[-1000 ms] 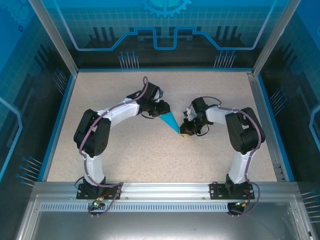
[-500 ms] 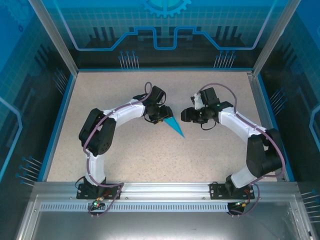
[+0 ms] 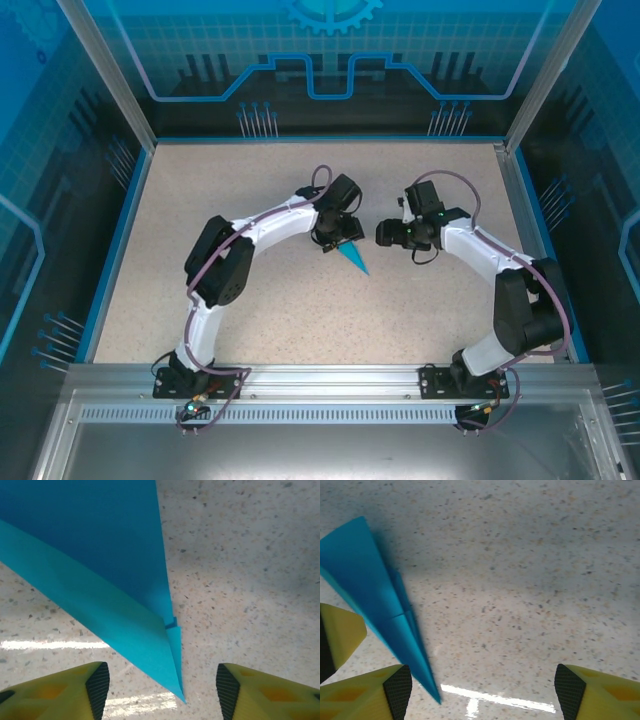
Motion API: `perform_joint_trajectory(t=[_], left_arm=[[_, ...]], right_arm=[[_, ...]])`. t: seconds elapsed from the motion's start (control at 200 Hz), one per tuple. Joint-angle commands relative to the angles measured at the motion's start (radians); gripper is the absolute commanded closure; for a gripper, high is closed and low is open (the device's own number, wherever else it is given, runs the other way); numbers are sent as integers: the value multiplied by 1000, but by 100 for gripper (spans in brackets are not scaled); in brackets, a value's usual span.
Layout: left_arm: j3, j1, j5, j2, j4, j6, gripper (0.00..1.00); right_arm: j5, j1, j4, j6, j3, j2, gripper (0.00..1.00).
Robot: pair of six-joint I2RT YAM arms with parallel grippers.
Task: Fold a paper plane with a square sheet of paper (pick it up from the middle)
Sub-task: Move a paper plane to the center of the table.
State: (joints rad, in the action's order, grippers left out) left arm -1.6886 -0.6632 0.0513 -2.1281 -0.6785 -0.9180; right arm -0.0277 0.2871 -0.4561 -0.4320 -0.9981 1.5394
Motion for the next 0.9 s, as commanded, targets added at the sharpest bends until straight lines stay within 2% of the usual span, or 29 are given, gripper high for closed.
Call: perform_joint_trajectory(t=[0.0, 0.26, 0.34, 0.495, 0.73, 0.895], left_arm=[[-53, -5, -26, -40, -97, -12, 42], [-53, -3, -39, -40, -133, -25, 50], [-26, -4, -42, -18, -121, -40, 56], [24, -4, -39, 4, -70, -80, 78], [45, -3, -79, 43, -56, -88, 91], [83, -3, -108, 131, -15, -30, 100]], right_arm=[[36, -24, -17, 13, 19, -31, 21], [35, -30, -19, 15, 19, -23, 22], [35, -32, -20, 15, 19, -18, 22], [20, -31, -18, 18, 18, -4, 22], [7, -32, -22, 12, 15, 0, 23], [-2, -33, -21, -12, 3, -3, 25]])
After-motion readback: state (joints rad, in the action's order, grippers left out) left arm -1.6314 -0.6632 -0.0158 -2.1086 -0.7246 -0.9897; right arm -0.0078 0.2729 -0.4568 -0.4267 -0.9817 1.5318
